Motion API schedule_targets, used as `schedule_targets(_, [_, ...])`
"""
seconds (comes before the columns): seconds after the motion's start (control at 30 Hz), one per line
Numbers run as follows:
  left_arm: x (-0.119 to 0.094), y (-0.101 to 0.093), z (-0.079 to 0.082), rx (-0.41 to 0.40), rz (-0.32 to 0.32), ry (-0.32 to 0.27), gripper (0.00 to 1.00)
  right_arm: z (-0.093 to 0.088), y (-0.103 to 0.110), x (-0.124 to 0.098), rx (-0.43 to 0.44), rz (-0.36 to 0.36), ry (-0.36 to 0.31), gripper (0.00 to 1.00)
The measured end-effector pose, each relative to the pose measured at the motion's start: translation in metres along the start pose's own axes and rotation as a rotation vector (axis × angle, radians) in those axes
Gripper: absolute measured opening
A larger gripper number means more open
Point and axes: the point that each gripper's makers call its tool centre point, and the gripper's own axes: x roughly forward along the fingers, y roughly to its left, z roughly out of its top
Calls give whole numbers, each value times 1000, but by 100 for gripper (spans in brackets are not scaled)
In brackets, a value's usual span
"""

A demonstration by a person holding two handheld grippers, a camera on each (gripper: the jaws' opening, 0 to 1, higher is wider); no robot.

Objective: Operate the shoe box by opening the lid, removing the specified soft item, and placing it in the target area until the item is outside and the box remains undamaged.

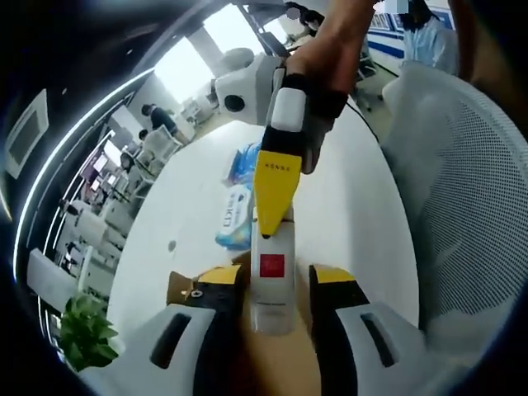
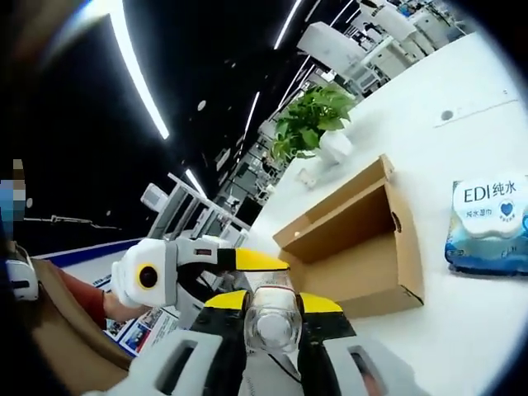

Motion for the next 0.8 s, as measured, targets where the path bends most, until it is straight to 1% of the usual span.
schedule_targets(0.1, [-3, 3, -3, -39, 11, -6, 36, 0, -1, -2, 3, -4, -6, 18])
schedule_targets(0.2, [-6, 7, -6, -88, 26, -15, 42, 0, -3, -5, 1, -12, -6, 18])
schedule_targets(0.23, [-8, 9, -8, -115, 32, -20, 42, 0, -3, -5, 1, -15, -7, 18])
schedule_targets(0.43, [-18, 14, -16, -213, 58, -38, 42, -1, -7, -12, 3, -28, -18, 18])
schedule_targets(0.47, [-20, 16, -18, -250, 71, -49, 42, -1, -8, -14, 3, -30, -19, 18])
schedule_targets(0.57, [-26, 17, -25, -326, 91, -57, 42, -2, -10, -19, 6, -41, -25, 18])
schedule_targets(0.67, [-29, 17, -35, -406, 107, -63, 42, -3, -13, -26, 10, -52, -35, 18])
schedule_targets(0.7, [-30, 17, -41, -436, 115, -63, 43, -3, -14, -27, 12, -56, -40, 18])
schedule_targets(0.73, [-31, 17, -44, -450, 122, -61, 43, -2, -15, -30, 13, -59, -44, 18])
schedule_targets(0.8, [-34, 17, -52, -505, 142, -61, 45, -2, -17, -34, 16, -68, -52, 18])
